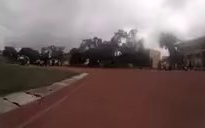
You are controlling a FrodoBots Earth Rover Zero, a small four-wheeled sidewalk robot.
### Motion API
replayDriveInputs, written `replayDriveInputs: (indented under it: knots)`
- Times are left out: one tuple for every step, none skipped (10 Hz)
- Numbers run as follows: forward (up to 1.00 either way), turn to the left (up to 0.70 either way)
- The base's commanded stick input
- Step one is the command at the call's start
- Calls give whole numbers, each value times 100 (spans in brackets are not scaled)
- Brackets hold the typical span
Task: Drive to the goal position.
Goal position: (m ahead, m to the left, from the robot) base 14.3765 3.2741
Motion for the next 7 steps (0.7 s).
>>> replayDriveInputs:
  knots:
    - [70,-25]
    - [70,-34]
    - [70,-6]
    - [70,12]
    - [70,6]
    - [70,4]
    - [70,3]
